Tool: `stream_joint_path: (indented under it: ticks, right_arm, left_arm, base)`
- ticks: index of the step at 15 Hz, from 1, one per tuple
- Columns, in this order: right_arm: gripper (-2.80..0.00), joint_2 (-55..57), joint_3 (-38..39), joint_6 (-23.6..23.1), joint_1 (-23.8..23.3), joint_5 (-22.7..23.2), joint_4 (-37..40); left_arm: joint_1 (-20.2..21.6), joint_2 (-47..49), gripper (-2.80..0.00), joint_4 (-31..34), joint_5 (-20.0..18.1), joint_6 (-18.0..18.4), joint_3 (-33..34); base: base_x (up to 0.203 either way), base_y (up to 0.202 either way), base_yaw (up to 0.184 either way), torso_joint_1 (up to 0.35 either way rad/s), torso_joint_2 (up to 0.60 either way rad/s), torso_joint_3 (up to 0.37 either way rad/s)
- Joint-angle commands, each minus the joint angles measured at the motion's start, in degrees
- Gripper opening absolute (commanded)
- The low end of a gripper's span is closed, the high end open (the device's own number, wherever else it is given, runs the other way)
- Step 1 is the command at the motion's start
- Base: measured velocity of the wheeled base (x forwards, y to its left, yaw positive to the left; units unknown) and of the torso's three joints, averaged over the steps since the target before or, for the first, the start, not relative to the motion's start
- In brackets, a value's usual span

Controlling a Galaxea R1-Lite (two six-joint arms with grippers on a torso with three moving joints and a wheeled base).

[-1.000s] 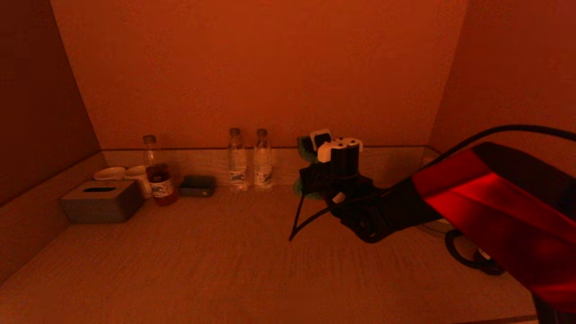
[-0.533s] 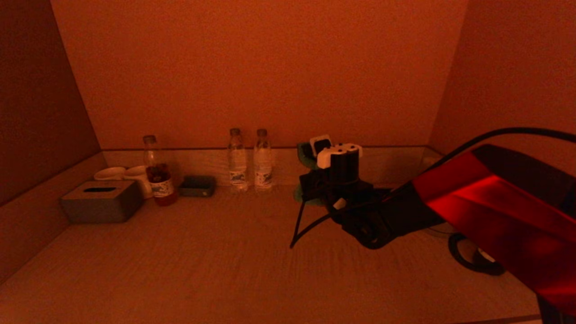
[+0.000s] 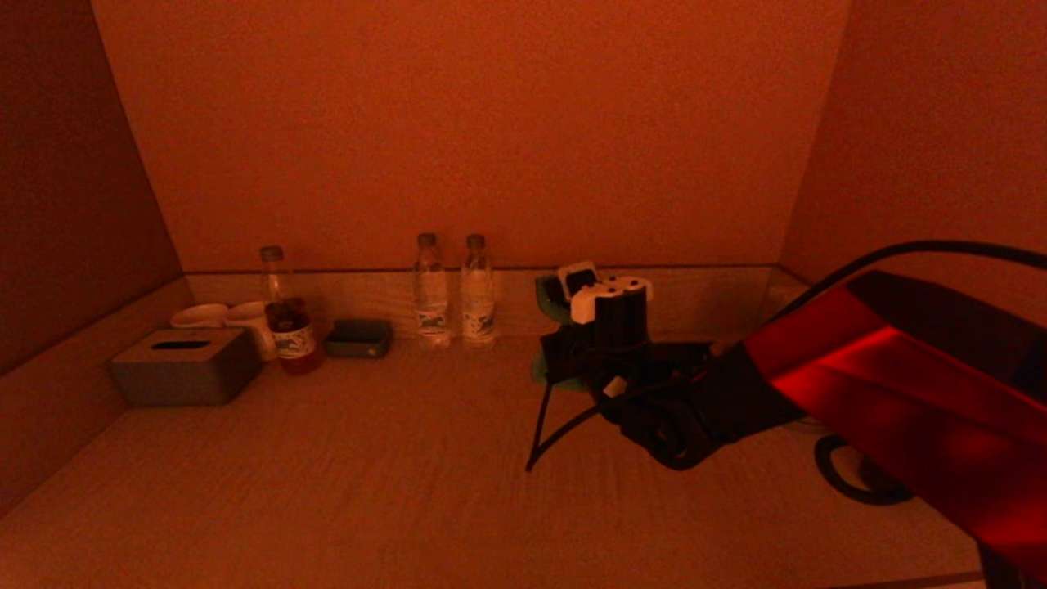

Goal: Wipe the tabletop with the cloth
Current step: Sweep the stains on the table

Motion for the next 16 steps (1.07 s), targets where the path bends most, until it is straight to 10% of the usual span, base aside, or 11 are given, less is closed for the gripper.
stream_joint_path:
  ticks: [1,16]
  right_arm:
    - [-2.8,0.12,2.69,0.13,0.14,-0.18,-2.81]
    - [-2.8,0.3,10.46,0.5,0.07,-0.18,-9.19]
  left_arm:
    - [0.0,0.0,-2.8,0.01,-0.02,0.02,0.0]
    - [0.0,0.0,-2.8,0.01,-0.02,0.02,0.0]
  base:
    - [0.0,0.0,0.0,0.0,0.0,0.0]
    - [0.0,0.0,0.0,0.0,0.0,0.0]
